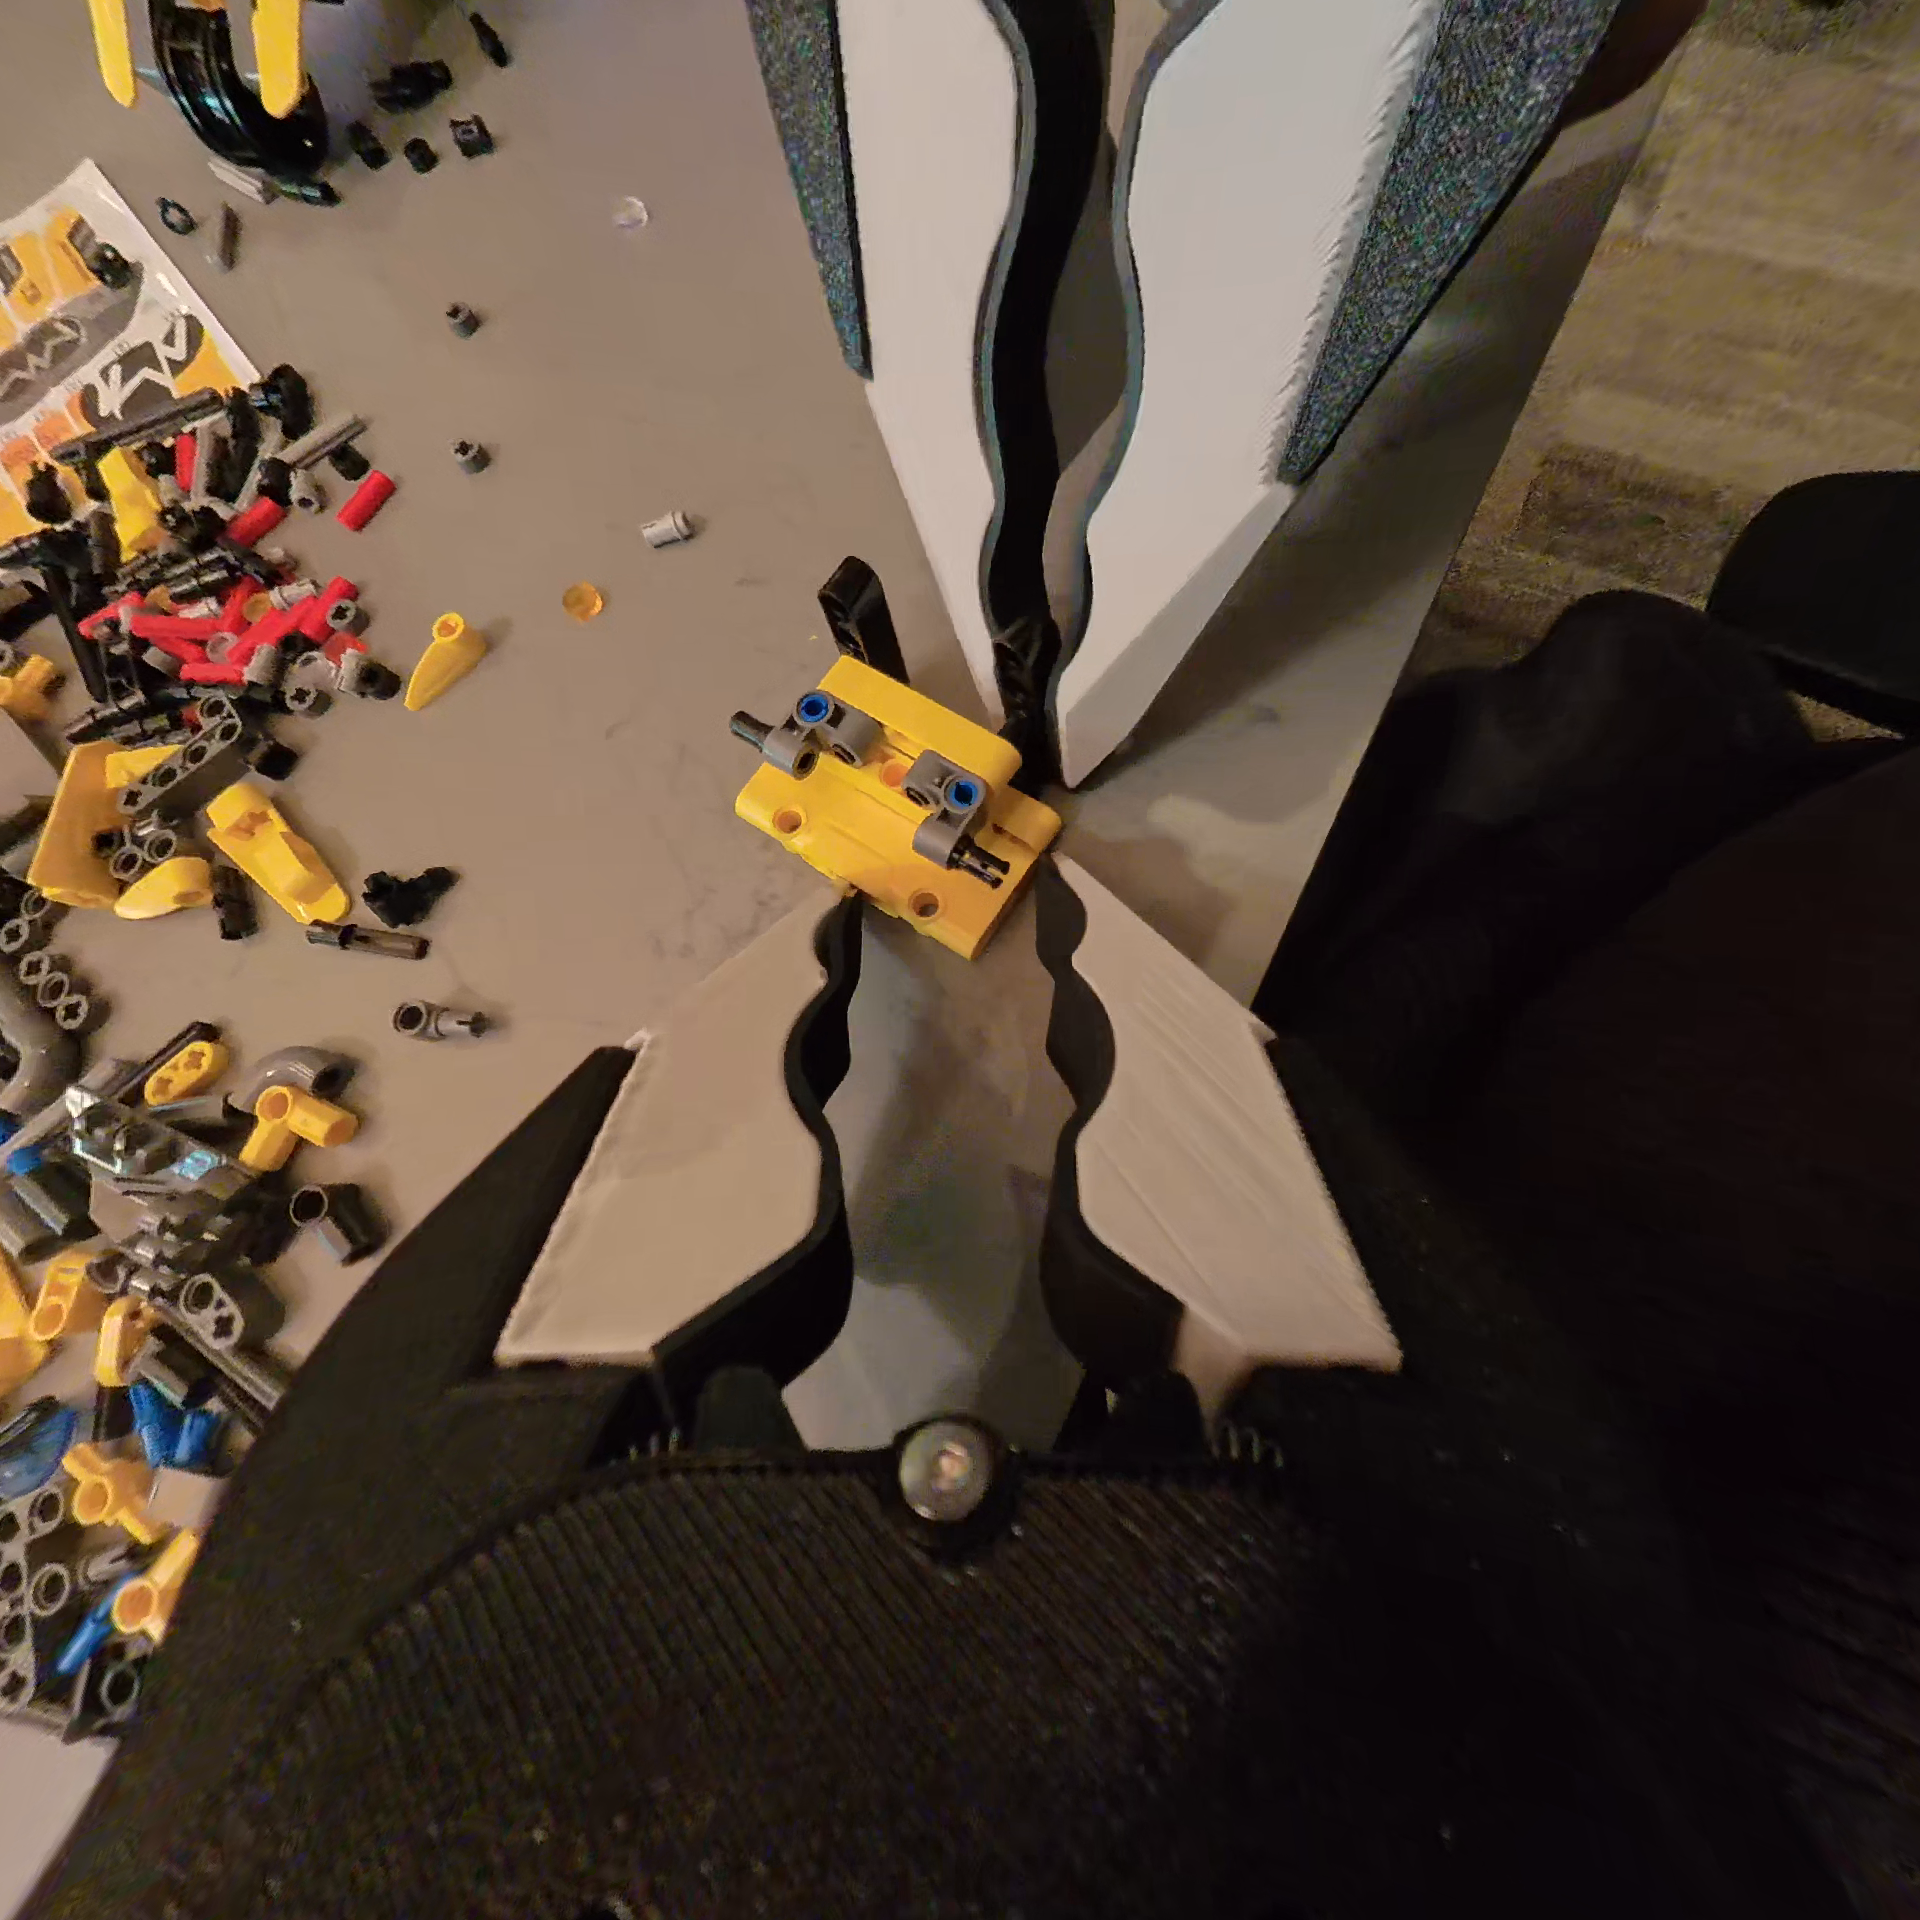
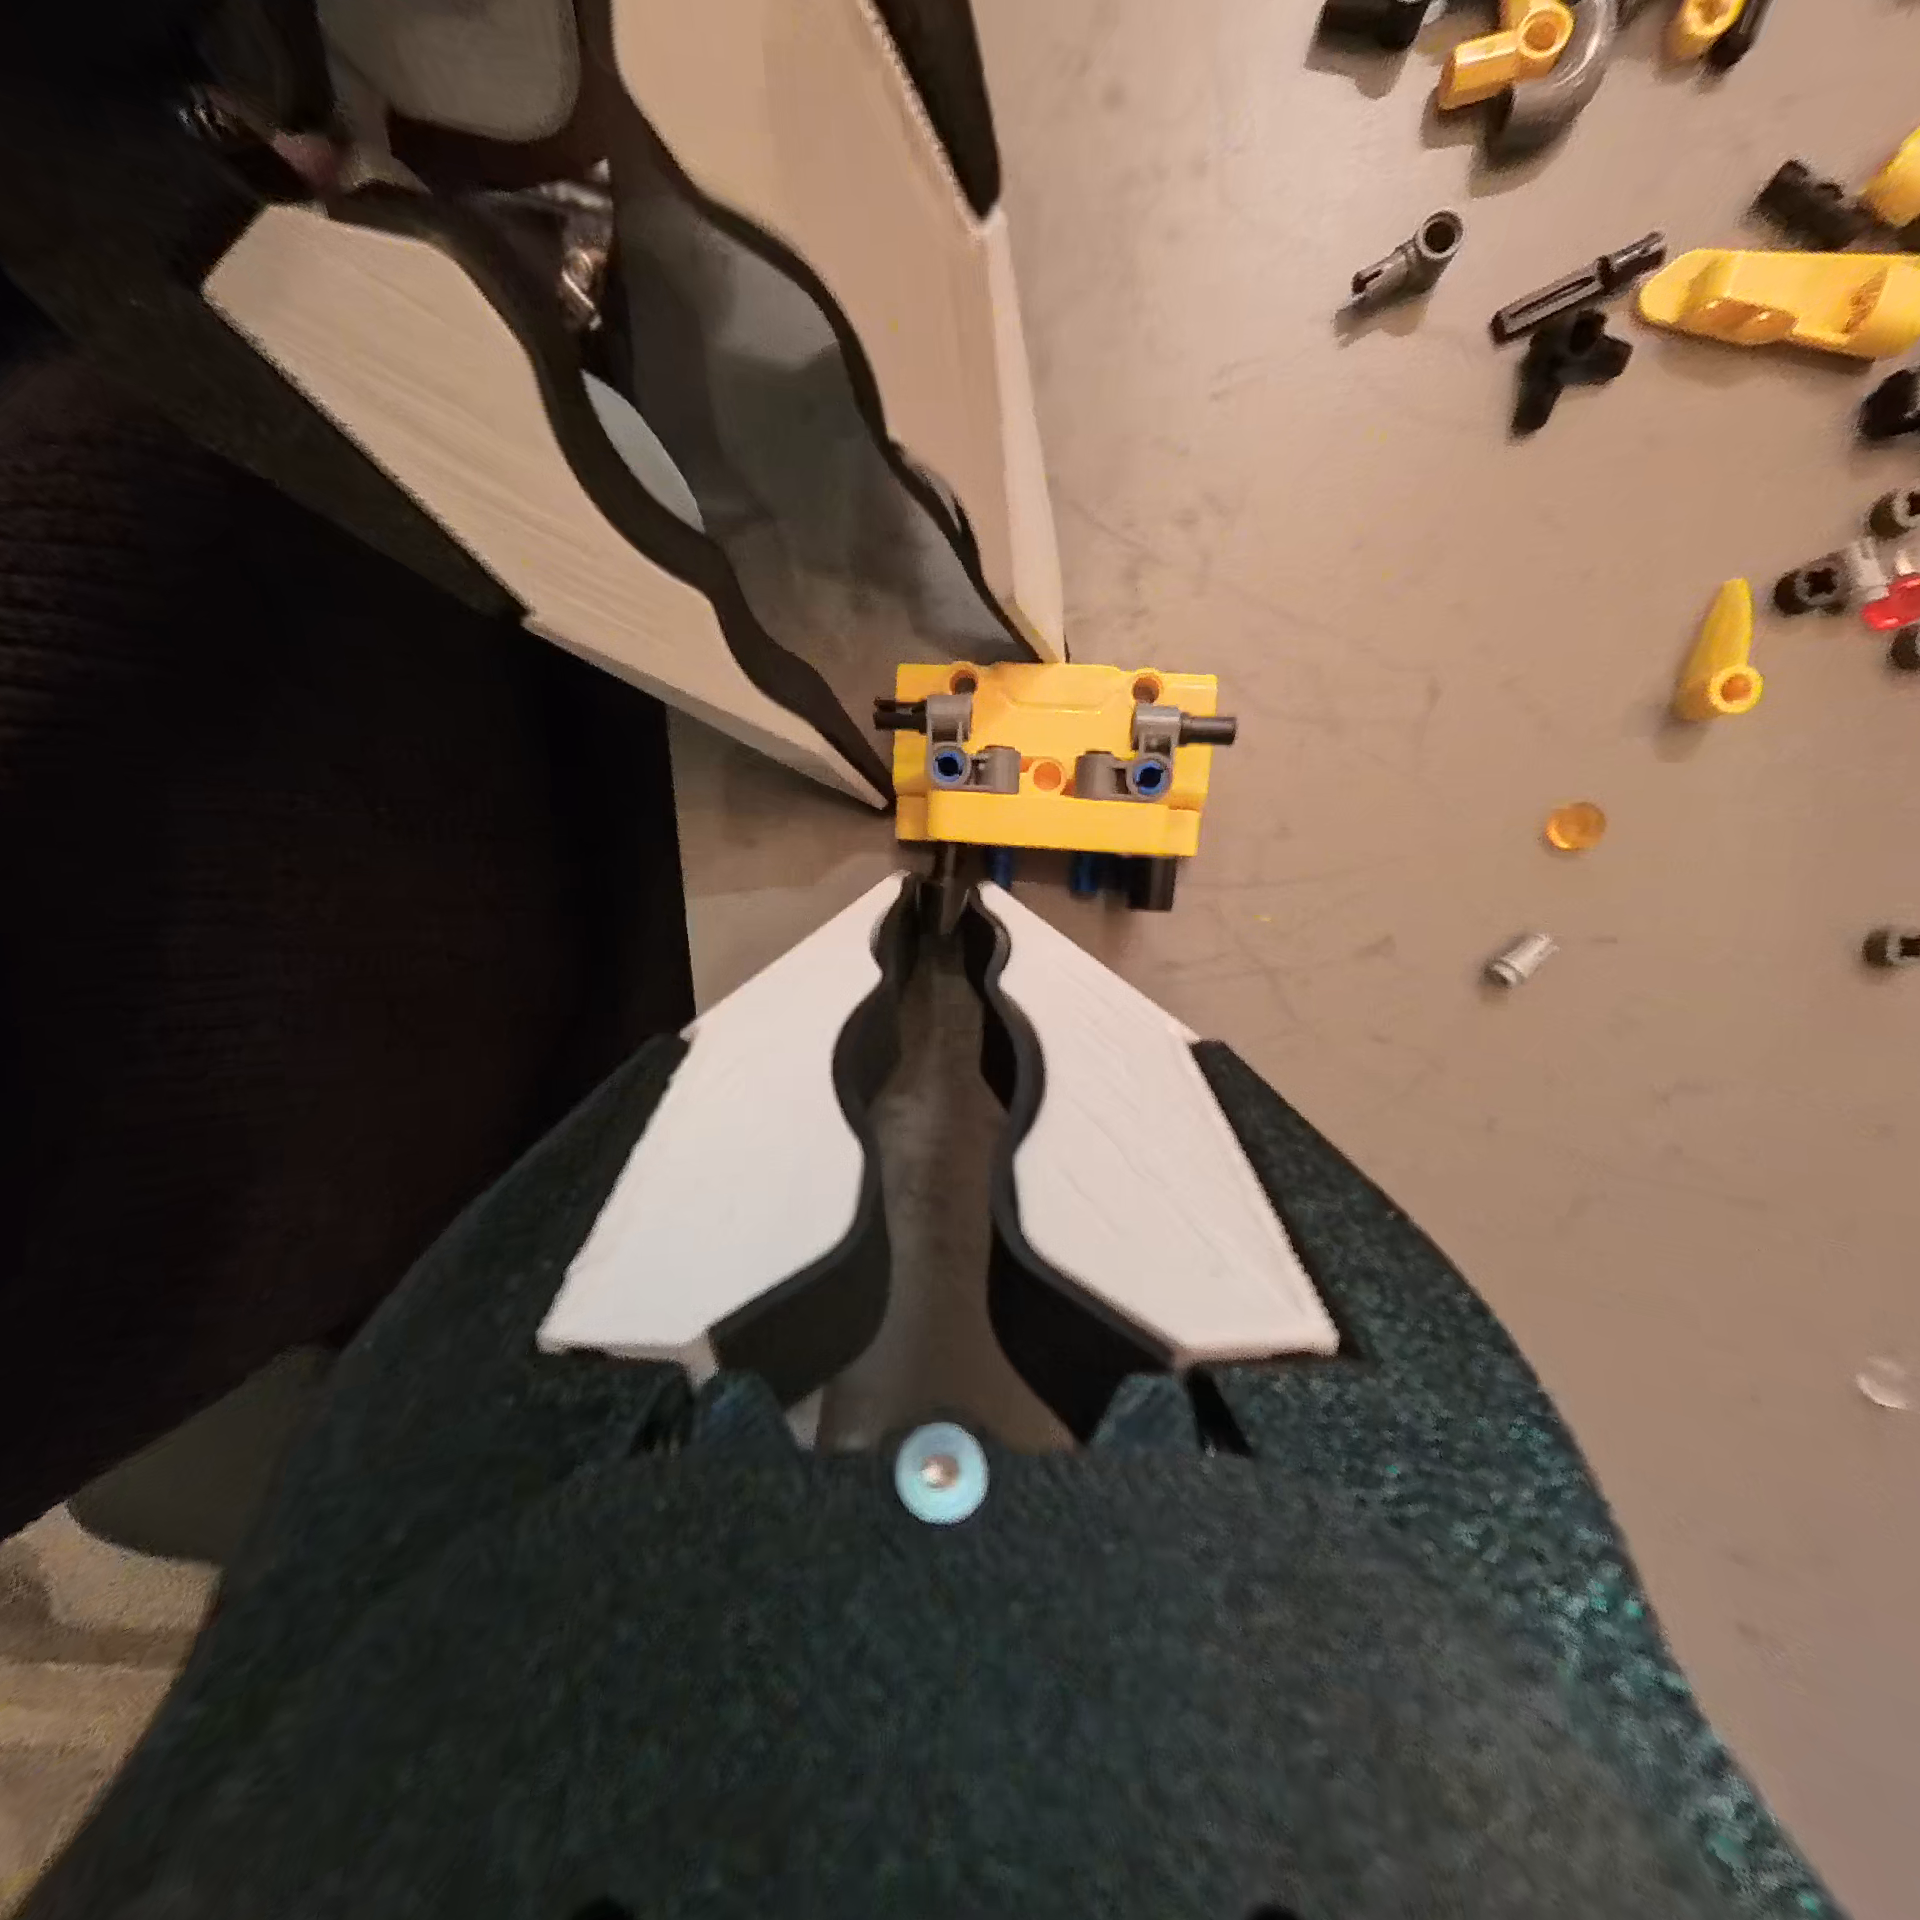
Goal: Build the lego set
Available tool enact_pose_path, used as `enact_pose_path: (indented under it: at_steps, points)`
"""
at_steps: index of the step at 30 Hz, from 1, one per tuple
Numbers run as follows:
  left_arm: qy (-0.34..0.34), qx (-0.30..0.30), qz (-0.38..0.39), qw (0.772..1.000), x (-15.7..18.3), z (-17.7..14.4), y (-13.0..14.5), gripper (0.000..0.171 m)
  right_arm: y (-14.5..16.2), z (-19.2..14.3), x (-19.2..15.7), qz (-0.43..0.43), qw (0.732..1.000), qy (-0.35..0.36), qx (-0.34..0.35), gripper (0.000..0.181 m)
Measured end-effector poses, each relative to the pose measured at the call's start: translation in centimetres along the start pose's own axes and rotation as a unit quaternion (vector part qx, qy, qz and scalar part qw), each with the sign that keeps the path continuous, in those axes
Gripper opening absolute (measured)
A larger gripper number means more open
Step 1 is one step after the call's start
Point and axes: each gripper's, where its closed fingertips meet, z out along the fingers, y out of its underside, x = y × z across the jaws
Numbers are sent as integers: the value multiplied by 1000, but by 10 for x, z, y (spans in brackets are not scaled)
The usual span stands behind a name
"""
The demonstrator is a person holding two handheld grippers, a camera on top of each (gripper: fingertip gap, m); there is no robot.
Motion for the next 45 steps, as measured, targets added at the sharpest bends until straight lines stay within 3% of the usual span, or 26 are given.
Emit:
enact_pose_path:
  at_steps: [8,21,27,45]
  points:
    - [6,1,2,1000,-1,1,0,32,1,0,0,2,999,13,-32,6]
    - [16,0,-8,1000,-1,1,0,33,0,0,1,67,991,101,47,6]
    - [21,-1,-15,1000,-2,2,0,33,-1,0,1,88,988,104,67,6]
    - [32,-2,-29,999,-2,1,0,33,0,0,2,76,992,99,24,6]
